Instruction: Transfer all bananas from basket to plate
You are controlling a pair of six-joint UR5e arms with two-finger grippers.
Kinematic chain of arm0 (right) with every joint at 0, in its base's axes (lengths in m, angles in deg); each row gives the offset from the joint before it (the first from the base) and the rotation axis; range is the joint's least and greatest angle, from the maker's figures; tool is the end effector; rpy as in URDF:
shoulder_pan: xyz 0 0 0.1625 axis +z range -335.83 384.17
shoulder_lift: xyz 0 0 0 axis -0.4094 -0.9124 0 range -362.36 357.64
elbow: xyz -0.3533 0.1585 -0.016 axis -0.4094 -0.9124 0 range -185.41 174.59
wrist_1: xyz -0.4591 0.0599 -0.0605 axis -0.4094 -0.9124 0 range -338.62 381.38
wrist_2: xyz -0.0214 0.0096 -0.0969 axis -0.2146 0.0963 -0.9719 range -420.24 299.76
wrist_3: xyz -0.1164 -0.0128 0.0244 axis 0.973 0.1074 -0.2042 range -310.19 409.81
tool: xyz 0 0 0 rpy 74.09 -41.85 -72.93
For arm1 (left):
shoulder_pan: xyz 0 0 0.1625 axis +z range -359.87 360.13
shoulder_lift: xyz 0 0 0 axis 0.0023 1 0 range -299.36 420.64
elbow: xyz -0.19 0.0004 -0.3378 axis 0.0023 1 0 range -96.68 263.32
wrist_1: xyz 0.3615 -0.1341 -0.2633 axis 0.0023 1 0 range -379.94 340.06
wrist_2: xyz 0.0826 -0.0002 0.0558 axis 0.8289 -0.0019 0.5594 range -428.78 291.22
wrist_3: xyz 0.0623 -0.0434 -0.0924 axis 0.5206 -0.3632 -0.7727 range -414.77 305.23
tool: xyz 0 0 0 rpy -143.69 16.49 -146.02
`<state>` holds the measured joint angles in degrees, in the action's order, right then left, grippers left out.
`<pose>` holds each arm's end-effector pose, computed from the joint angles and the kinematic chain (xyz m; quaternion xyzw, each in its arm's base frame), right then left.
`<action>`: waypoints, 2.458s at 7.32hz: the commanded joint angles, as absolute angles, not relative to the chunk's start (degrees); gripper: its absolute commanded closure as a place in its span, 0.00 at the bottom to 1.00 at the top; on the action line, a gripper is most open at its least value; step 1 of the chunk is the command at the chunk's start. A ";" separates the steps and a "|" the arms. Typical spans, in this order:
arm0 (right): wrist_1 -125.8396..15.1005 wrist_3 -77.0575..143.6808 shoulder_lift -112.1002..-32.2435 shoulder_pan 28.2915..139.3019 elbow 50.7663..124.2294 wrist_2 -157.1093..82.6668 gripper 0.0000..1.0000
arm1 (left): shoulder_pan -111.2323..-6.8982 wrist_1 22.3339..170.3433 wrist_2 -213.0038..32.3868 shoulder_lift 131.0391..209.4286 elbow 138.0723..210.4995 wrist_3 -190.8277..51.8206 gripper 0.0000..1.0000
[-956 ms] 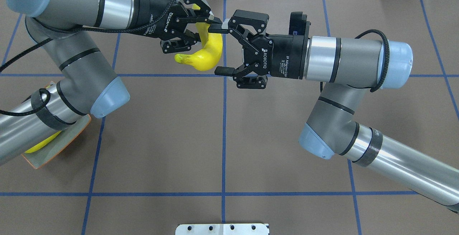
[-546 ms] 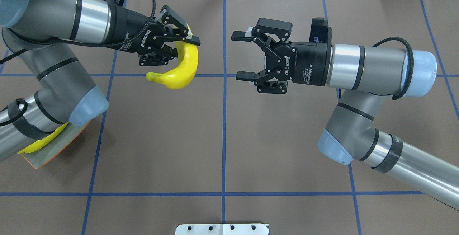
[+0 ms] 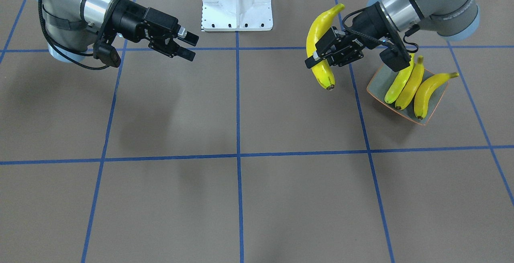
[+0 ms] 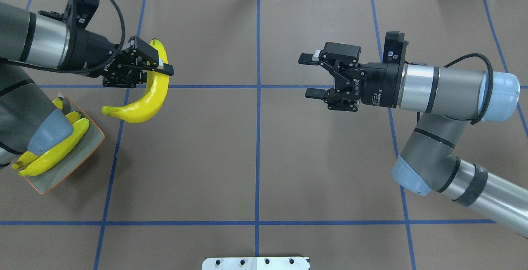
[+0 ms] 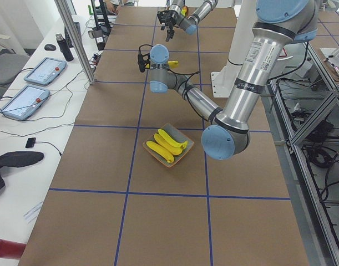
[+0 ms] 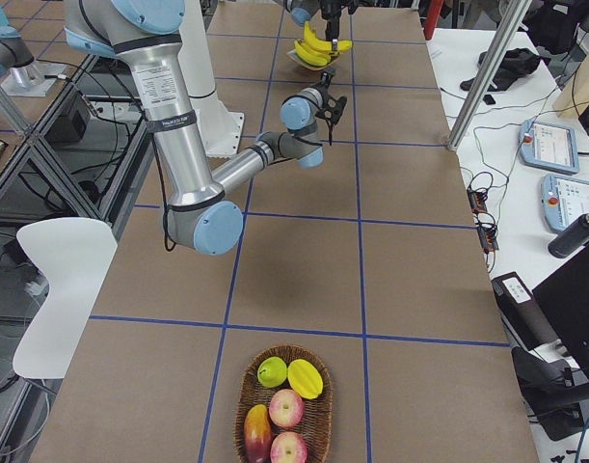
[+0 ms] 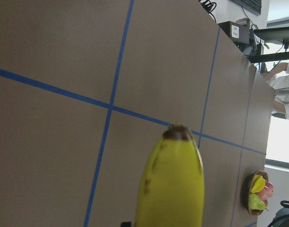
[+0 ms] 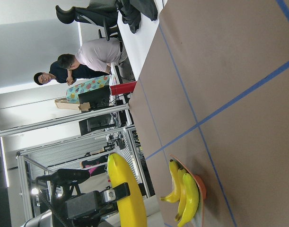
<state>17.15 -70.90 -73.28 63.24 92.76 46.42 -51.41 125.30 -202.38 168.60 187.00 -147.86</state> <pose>-0.3964 -0.4494 0.1873 -0.0196 -0.8288 0.2132 0.5169 0.3286 -0.4955 0.2016 0.0161 0.6928 -0.0825 0.7162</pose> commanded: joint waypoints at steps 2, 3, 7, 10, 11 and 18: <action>13.49 -55.99 -77.75 65.46 90.74 45.84 0.00 | -51.64 118.88 -200.62 162.42 188.43 -131.02 1.00; 11.99 -52.09 -79.60 66.69 90.83 46.36 0.00 | -51.72 114.66 -198.00 162.16 189.04 -126.10 1.00; 4.69 -30.29 -86.64 73.37 90.66 51.90 0.00 | -51.29 100.32 -186.31 151.99 196.76 -103.94 1.00; -6.37 -20.02 -88.57 78.91 91.45 54.63 0.00 | -40.68 91.83 -174.45 146.95 203.00 -102.41 1.00; -9.70 -17.71 -88.58 81.27 91.45 57.07 0.00 | -39.61 89.68 -173.03 146.77 203.55 -100.50 1.00; -14.39 -16.02 -88.23 86.48 91.45 62.98 0.00 | -38.54 90.01 -173.98 144.22 201.63 -93.62 1.00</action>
